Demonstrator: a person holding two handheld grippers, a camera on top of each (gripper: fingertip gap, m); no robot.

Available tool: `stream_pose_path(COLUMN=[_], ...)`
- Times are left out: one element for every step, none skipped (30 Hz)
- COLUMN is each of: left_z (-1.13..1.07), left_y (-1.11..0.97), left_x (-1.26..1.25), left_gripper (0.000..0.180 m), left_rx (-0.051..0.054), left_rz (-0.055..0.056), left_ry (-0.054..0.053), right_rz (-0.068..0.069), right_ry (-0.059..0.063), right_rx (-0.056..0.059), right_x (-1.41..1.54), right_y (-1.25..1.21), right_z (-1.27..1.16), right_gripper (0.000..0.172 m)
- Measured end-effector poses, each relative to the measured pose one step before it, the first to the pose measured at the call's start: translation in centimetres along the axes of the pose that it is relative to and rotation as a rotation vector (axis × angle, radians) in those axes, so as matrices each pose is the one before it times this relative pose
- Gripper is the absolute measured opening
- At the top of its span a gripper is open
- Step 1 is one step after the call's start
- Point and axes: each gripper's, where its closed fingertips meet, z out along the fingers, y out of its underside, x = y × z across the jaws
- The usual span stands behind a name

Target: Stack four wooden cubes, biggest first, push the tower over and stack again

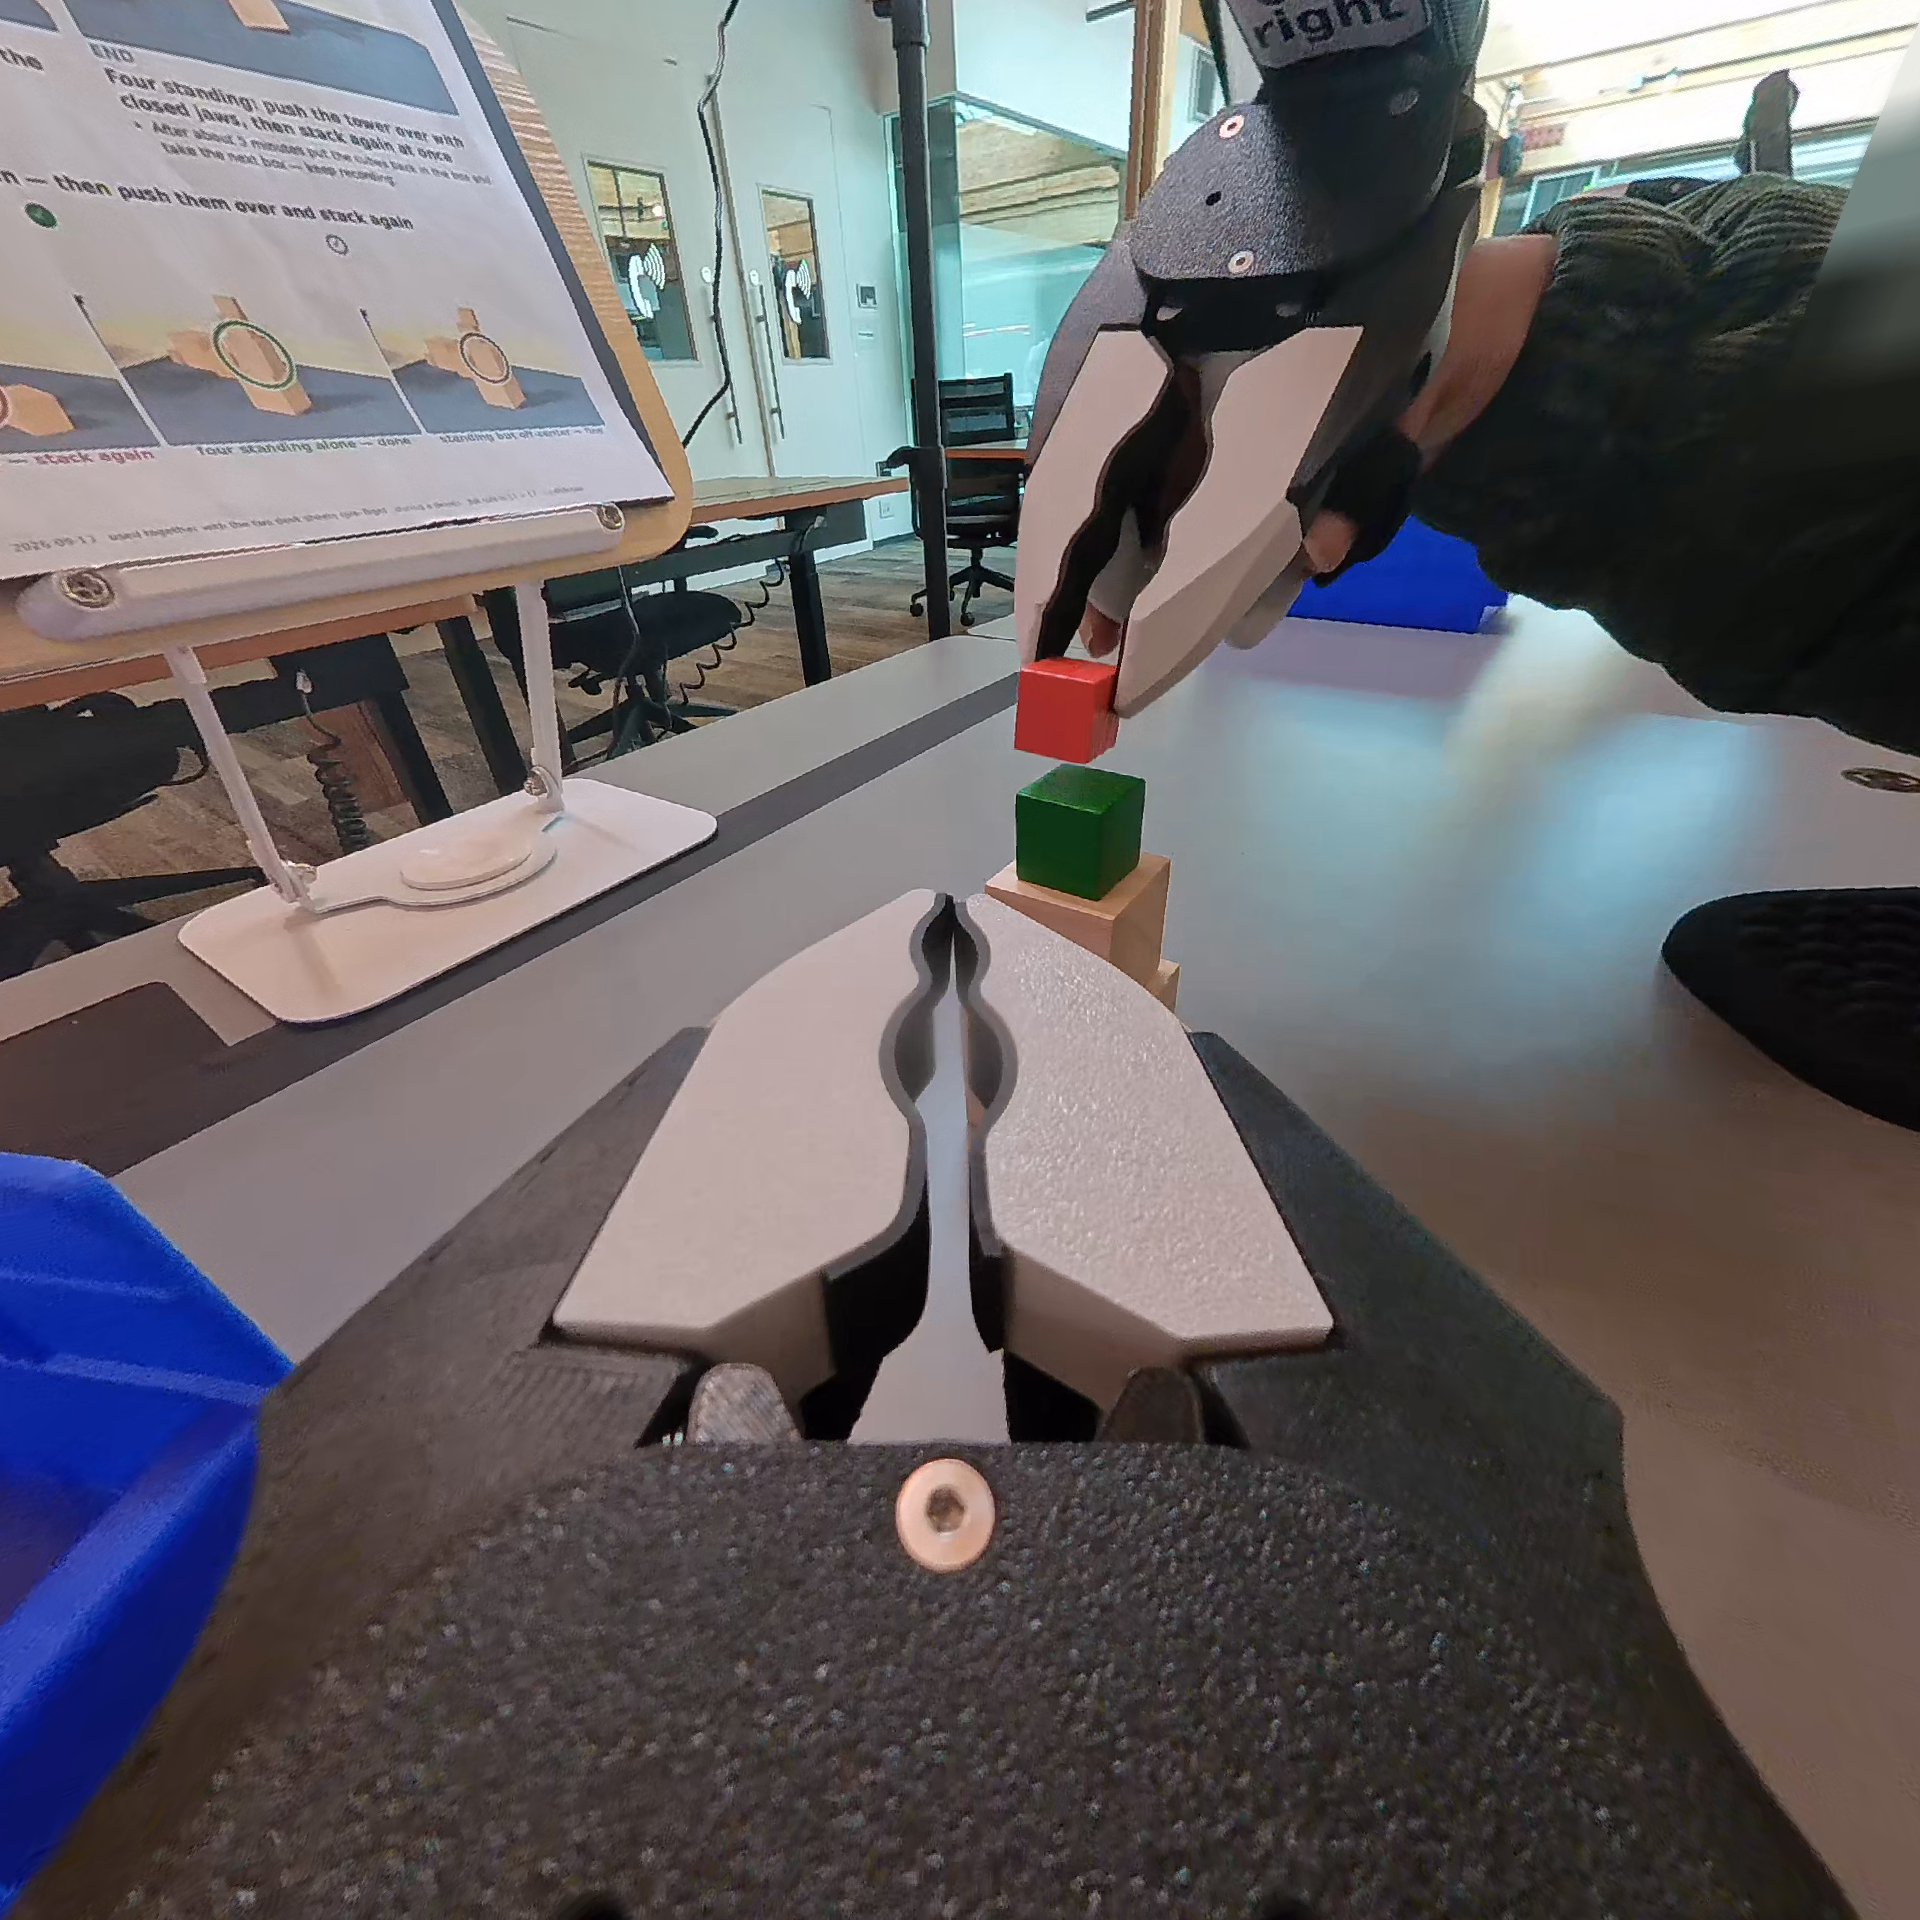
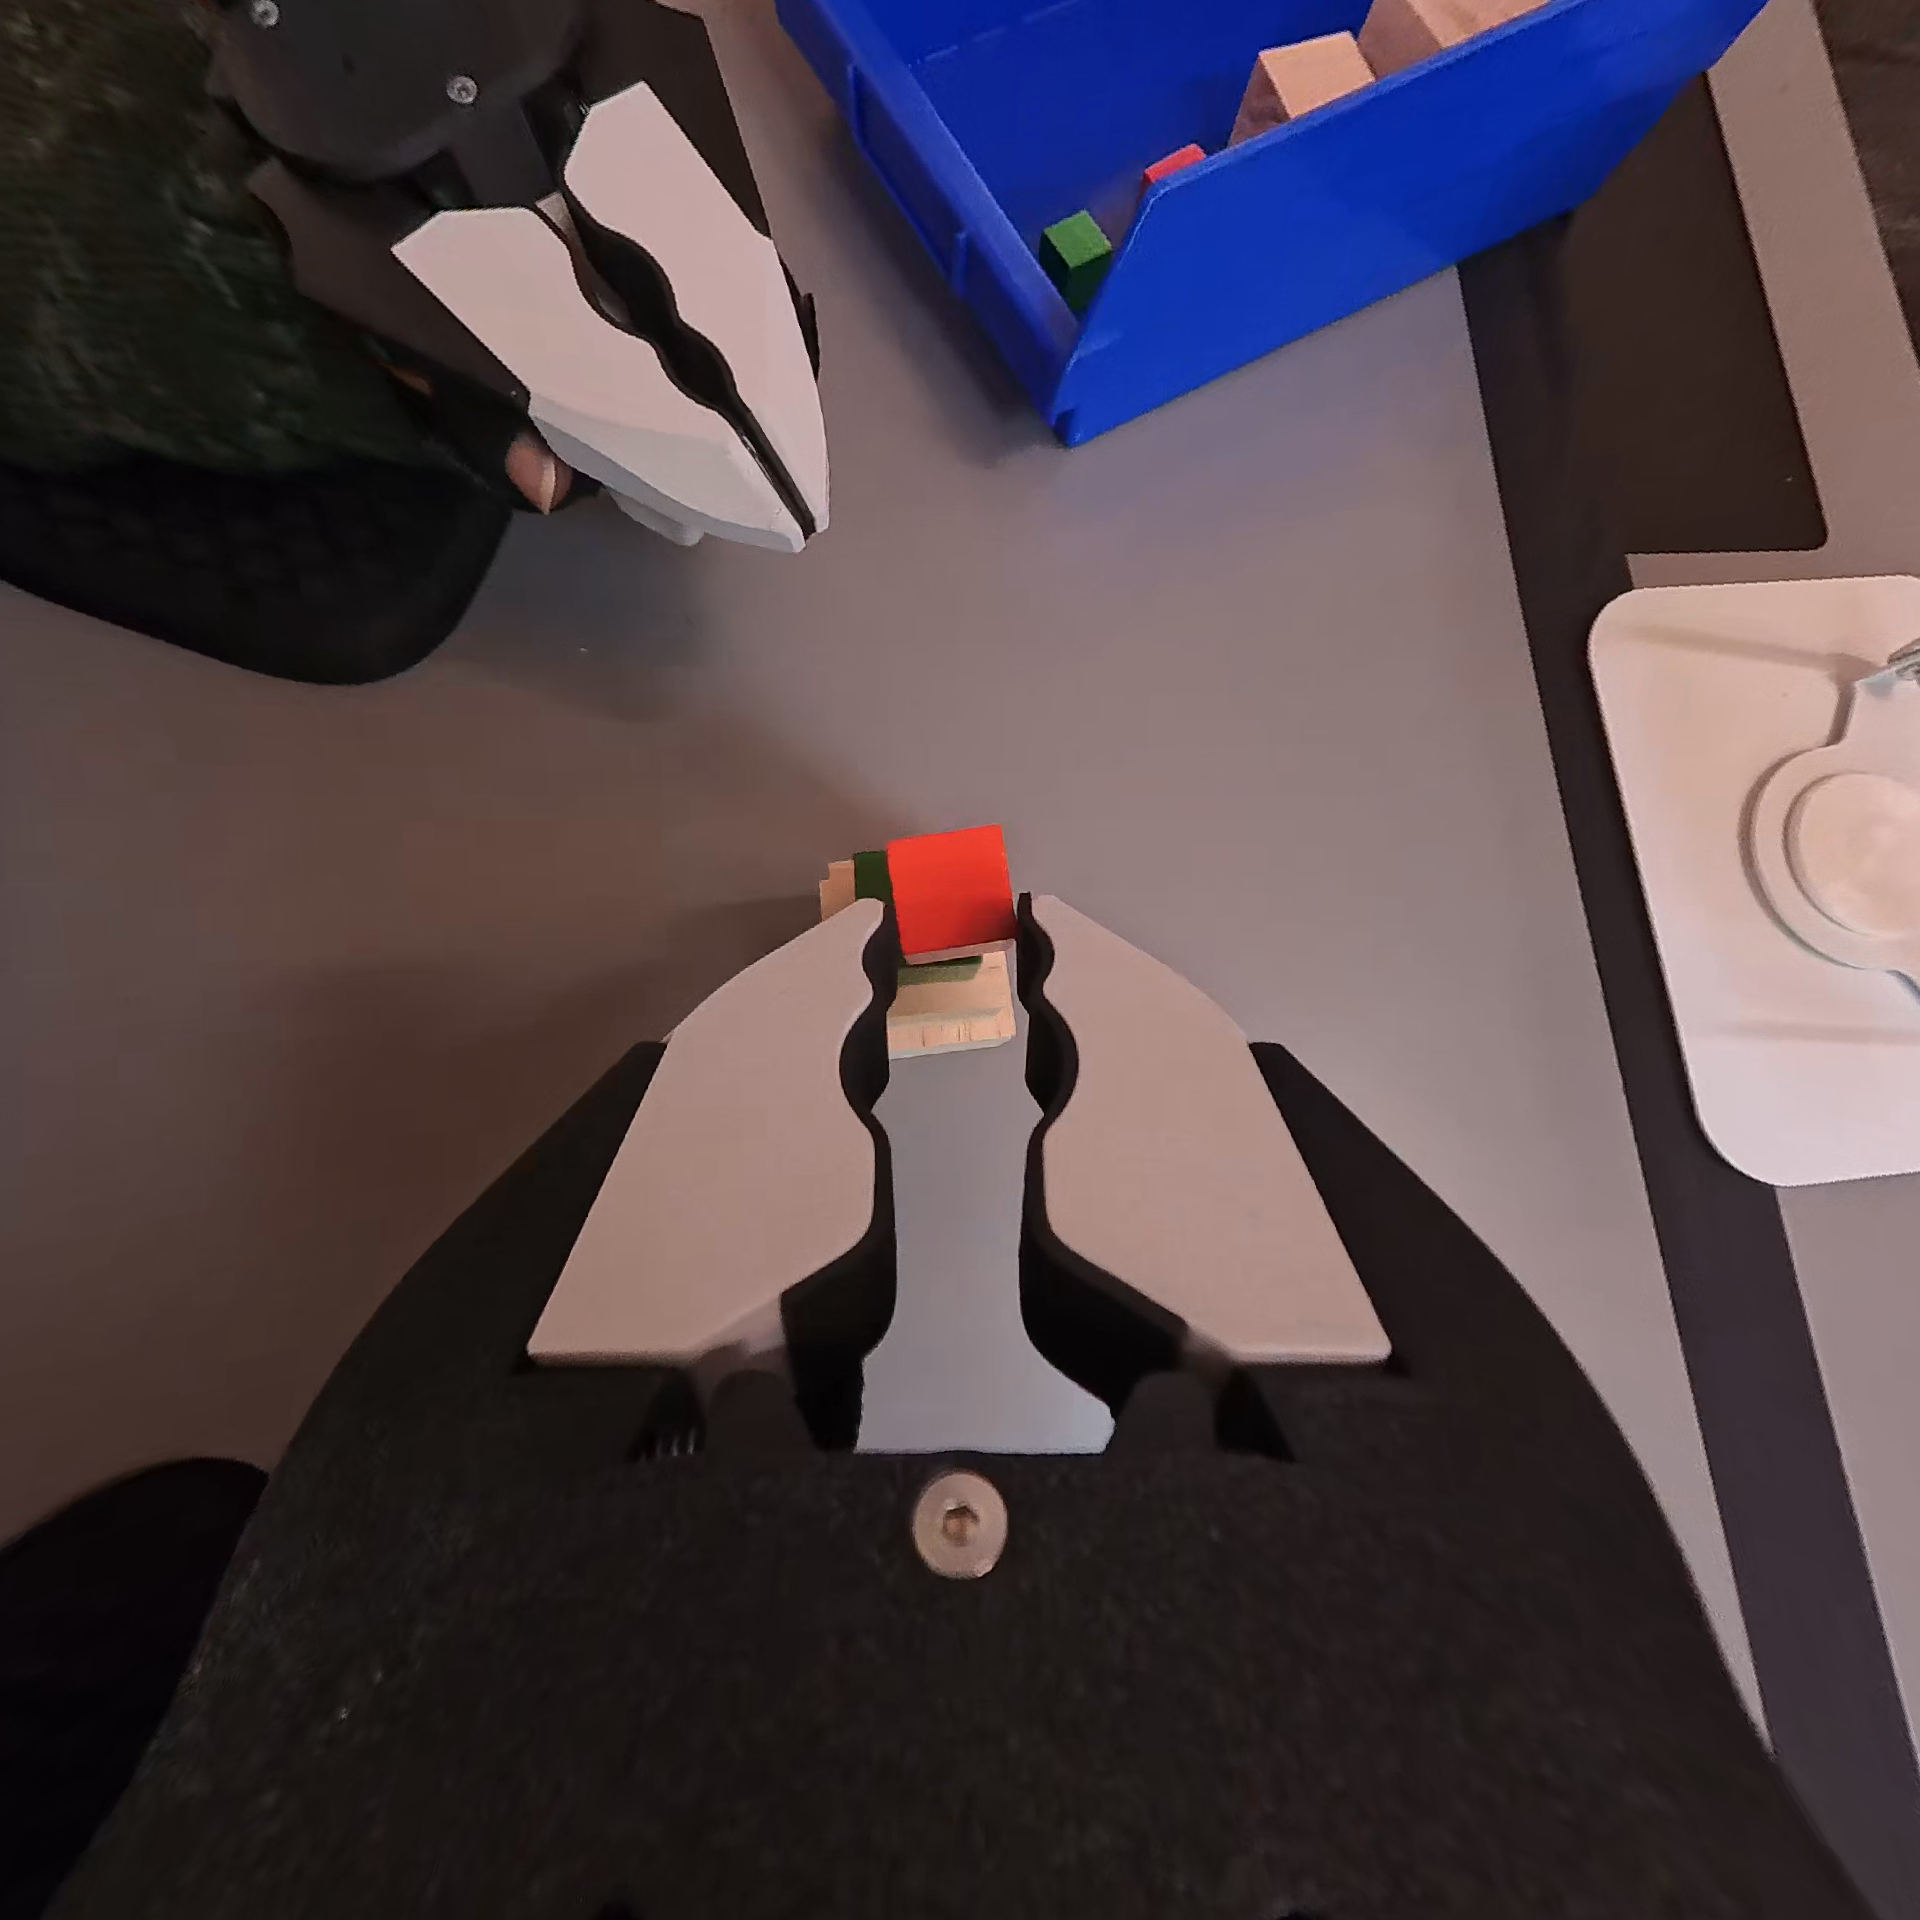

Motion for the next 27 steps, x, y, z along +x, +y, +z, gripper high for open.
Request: stream_pose_path(left_z=[0.0,-0.006,-0.004,-0.014,0.002,-0.01,0.0,-0.001,0.004,-0.004,0.0,-0.007,0.002,0.005,-0.004,0.001,-0.008,0.002,0.007,0.0,0.006,0.006,0.005,0.011,-0.006,0.001,0.008], left_y=[-0.011,-0.013,-0.017,-0.023,-0.037,-0.008,0.0,0.002,0.005,-0.015,-0.001,0.0,0.007,-0.006,-0.006,0.0,0.001,-0.004,0.0,-0.011,0.012,0.002,0.004,0.005,-0.002,-0.013,0.009], left_x=[-0.01,0.006,0.003,-0.003,-0.004,-0.007,0.002,-0.001,0.006,0.017,0.0,-0.009,0.002,-0.004,0.009,0.012,0.002,0.005,0.005,0.004,0.011,0.004,0.012,0.013,0.012,0.003,-0.005], left_gripper=[0.0,0.0,0.0,0.0,0.0,0.0,0.0,0.0,0.0,0.0,0.0,0.0,0.0,0.0,0.0,0.0,0.0,0.0,0.0,0.0,0.0,0.0,0.0,0.0,0.0,0.0,0.0], left_rx=[0.0001,0.0003,0.0005,0.0011,0.0014,0.0007,0.0,-0.0002,-0.0004,0.0003,0.0001,0.0,0.0002,-0.0003,0.0004,0.0,-0.0001,0.0003,0.0,0.0001,-0.0002,-0.0001,-0.0003,-0.0005,0.0001,0.0002,0.0001], left_rz=[0.0,-0.0003,-0.0001,0.0002,-0.0004,-0.0005,-0.0002,0.0002,0.0006,0.0005,0.0,-0.0003,-0.0003,-0.0002,0.0001,0.0005,0.0005,-0.0003,-0.0006,-0.0001,0.0,-0.0004,0.0001,0.0007,-0.0002,-0.0003,-0.0004], left_ry=[0.0004,0.0008,0.0008,0.0003,0.0001,0.0002,0.0,0.0001,0.0003,0.0,0.0,-0.0003,-0.0001,0.0002,0.0002,0.0001,-0.0001,0.0002,0.0006,0.0003,0.0003,0.0007,0.0005,0.0004,0.0002,0.0001,-0.0001], right_rz=[0.0019,0.0038,0.0029,0.0017,0.0029,0.0038,0.0045,0.0024,0.0021,0.0016,0.0006,0.0028,0.0023,-0.0005,0.0005,0.0024,0.0011,-0.0011,-0.0004,0.0003,-0.0005,-0.0008,0.001,0.0011,-0.0004,-0.0001,-0.0005], right_ry=[-0.003,-0.0016,0.0005,0.0002,-0.0004,0.0006,-0.0006,-0.0047,-0.0023,0.0009,-0.0012,-0.0009,0.0013,0.0006,0.001,0.0015,0.0024,0.0015,0.0002,0.0011,0.0016,0.0019,0.0014,0.0013,0.0017,0.0014,0.0009], right_rx=[-0.0028,-0.0044,-0.007,-0.0051,-0.0046,-0.0024,-0.0019,0.0003,-0.002,-0.004,0.0008,0.0001,-0.002,-0.0018,0.0002,-0.0005,-0.0016,-0.0005,0.0001,0.0003,-0.0005,-0.0009,-0.0009,-0.0008,0.0004,0.0003,0.0002], right_x=[-0.065,-0.04,-0.007,-0.021,-0.017,-0.01,-0.03,-0.108,-0.084,-0.05,-0.07,-0.042,-0.01,-0.028,-0.01,0.002,0.004,-0.012,-0.026,-0.019,-0.005,0.01,0.001,-0.001,-0.006,-0.002,-0.024], right_y=[0.031,0.052,0.092,0.074,0.055,0.022,0.003,-0.02,0.002,0.026,-0.027,-0.017,0.017,0.02,0.003,0.005,0.02,-0.001,0.004,-0.005,0.006,0.004,0.004,0.002,-0.006,-0.012,-0.004], right_z=[0.121,0.11,0.099,0.077,0.052,0.018,0.006,0.015,0.005,0.019,0.018,0.014,0.02,0.015,0.023,0.011,-0.012,-0.012,0.008,0.002,-0.004,-0.001,0.0,0.001,0.002,0.008,0.001], right_gripper=[0.022,0.022,0.022,0.022,0.022,0.022,0.022,0.022,0.022,0.022,0.022,0.022,0.022,0.022,0.022,0.022,0.022,0.022,0.022,0.022,0.022,0.022,0.022,0.022,0.022,0.022,0.022])
